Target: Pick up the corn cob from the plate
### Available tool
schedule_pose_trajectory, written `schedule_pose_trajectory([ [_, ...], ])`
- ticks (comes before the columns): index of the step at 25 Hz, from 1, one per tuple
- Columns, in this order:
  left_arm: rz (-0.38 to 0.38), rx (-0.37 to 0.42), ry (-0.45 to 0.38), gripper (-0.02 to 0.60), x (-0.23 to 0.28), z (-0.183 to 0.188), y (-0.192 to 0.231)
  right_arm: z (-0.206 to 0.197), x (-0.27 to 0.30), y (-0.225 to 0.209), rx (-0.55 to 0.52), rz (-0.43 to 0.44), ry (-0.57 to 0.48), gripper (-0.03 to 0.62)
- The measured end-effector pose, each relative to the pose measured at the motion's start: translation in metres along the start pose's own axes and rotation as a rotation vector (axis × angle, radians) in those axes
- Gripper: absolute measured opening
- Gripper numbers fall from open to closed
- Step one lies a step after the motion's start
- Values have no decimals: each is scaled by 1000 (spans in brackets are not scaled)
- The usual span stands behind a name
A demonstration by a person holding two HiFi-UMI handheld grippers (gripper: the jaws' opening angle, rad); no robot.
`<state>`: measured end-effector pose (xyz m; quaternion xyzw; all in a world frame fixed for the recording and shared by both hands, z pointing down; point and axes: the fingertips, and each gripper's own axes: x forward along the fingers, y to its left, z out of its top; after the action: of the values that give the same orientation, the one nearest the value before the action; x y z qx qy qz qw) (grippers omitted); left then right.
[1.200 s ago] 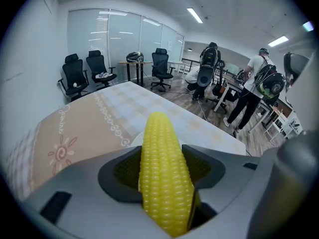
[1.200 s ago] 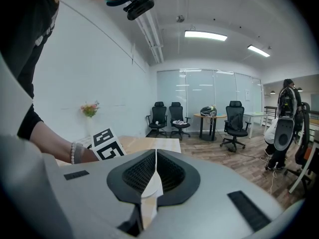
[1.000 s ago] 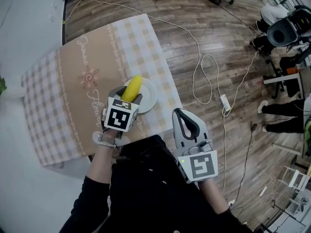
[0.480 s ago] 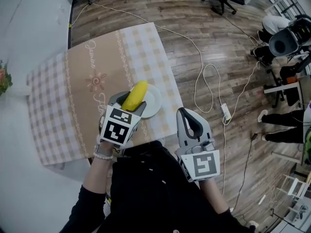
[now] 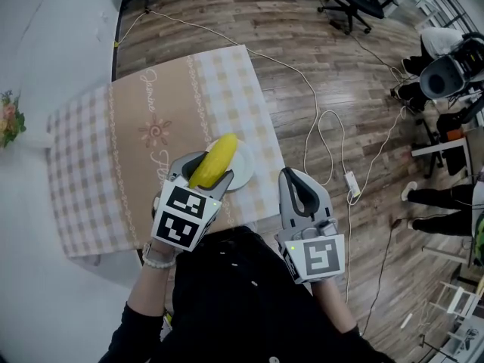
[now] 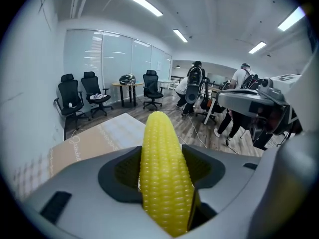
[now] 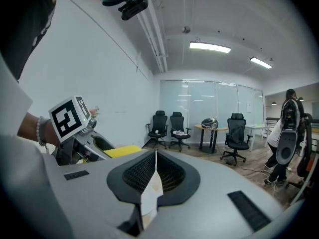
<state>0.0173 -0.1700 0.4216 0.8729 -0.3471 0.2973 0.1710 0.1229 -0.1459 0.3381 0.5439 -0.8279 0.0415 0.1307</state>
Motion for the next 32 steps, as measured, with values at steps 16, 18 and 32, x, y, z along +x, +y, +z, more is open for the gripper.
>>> schedule_pose_trajectory([
  [16,52,-3,-69,258,-37,11,-5,14,2,-3,-7,2,-6,44],
  [18,56,2,-71,258,-40,11,-6,12,1,-3,-8,-3,0,44],
  [32,73,15,-81,259,-46,13,-6,8,-4,2,-40,37,-14,43],
])
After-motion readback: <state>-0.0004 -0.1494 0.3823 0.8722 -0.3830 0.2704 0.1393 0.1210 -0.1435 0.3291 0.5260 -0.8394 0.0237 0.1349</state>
